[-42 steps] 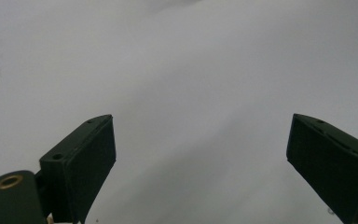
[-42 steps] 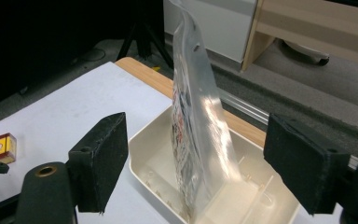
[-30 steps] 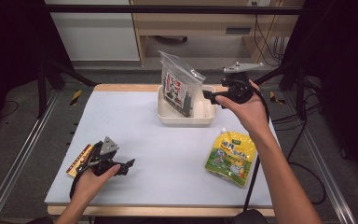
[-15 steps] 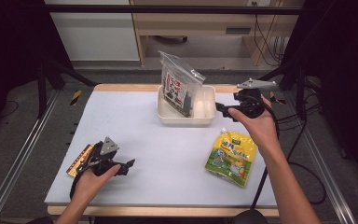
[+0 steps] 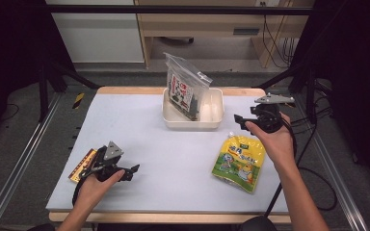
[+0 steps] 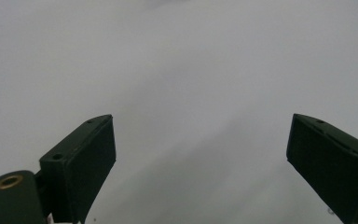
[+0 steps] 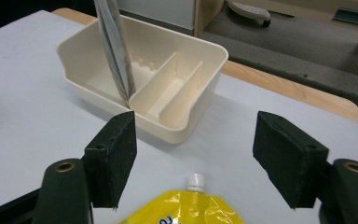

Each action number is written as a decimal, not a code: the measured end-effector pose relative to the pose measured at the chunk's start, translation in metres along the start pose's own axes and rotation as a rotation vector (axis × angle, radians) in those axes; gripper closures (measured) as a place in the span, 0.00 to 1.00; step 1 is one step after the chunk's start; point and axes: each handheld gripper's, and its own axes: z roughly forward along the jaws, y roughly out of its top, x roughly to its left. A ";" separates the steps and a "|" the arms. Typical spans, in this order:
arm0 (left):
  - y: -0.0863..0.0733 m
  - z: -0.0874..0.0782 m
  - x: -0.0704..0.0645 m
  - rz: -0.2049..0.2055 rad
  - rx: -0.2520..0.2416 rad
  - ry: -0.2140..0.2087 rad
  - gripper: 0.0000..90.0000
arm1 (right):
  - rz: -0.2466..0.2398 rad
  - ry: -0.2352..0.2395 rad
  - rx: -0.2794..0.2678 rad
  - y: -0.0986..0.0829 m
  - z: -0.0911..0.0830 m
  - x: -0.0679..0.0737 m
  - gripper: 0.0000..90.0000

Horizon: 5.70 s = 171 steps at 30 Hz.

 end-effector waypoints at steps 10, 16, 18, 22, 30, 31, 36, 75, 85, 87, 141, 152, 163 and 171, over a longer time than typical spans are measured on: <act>0.000 0.000 0.000 0.008 0.008 -0.001 0.09 | 0.062 -0.029 0.016 -0.031 -0.001 -0.018 0.44; -0.001 0.001 -0.001 0.004 0.006 -0.001 0.09 | 0.087 -0.063 0.034 -0.048 0.000 -0.025 0.51; -0.001 0.000 -0.001 0.010 0.013 -0.001 0.09 | 0.096 -0.076 0.032 -0.055 0.001 -0.028 0.54; -0.001 0.000 -0.001 0.010 0.012 -0.001 0.09 | 0.126 -0.097 0.053 -0.069 0.005 -0.035 0.58; -0.001 0.001 -0.002 0.013 0.013 -0.002 0.09 | 0.166 -0.160 0.098 -0.092 0.014 -0.050 0.61; -0.001 0.001 -0.002 0.012 0.013 -0.002 0.09 | 0.181 -0.167 0.103 -0.095 0.015 -0.053 0.61; -0.001 0.002 -0.002 0.013 0.015 -0.001 0.09 | 0.240 -0.181 0.129 -0.107 0.020 -0.067 0.60; -0.001 0.003 -0.003 0.018 0.022 -0.005 0.09 | 0.317 -0.028 0.188 -0.130 0.038 -0.062 0.71; -0.001 0.002 -0.002 0.016 0.019 -0.001 0.09 | 0.292 -0.049 0.200 -0.125 0.033 -0.061 1.00; -0.001 0.002 -0.002 0.016 0.020 -0.001 0.09 | 0.268 -0.053 0.187 -0.119 0.029 -0.058 1.00; 0.103 -0.038 -0.014 0.191 -0.018 -0.208 0.11 | -0.311 0.373 -0.053 0.022 -0.028 0.089 1.00; 0.128 -0.047 -0.016 0.282 0.003 -0.210 0.13 | -0.332 0.422 -0.065 0.034 -0.013 0.105 1.00; 0.147 -0.047 -0.020 0.377 0.026 -0.232 0.18 | -0.373 0.507 -0.067 0.045 0.002 0.131 1.00; 0.150 -0.036 -0.021 0.421 0.067 -0.265 0.21 | -0.410 0.566 -0.070 0.051 0.005 0.151 1.00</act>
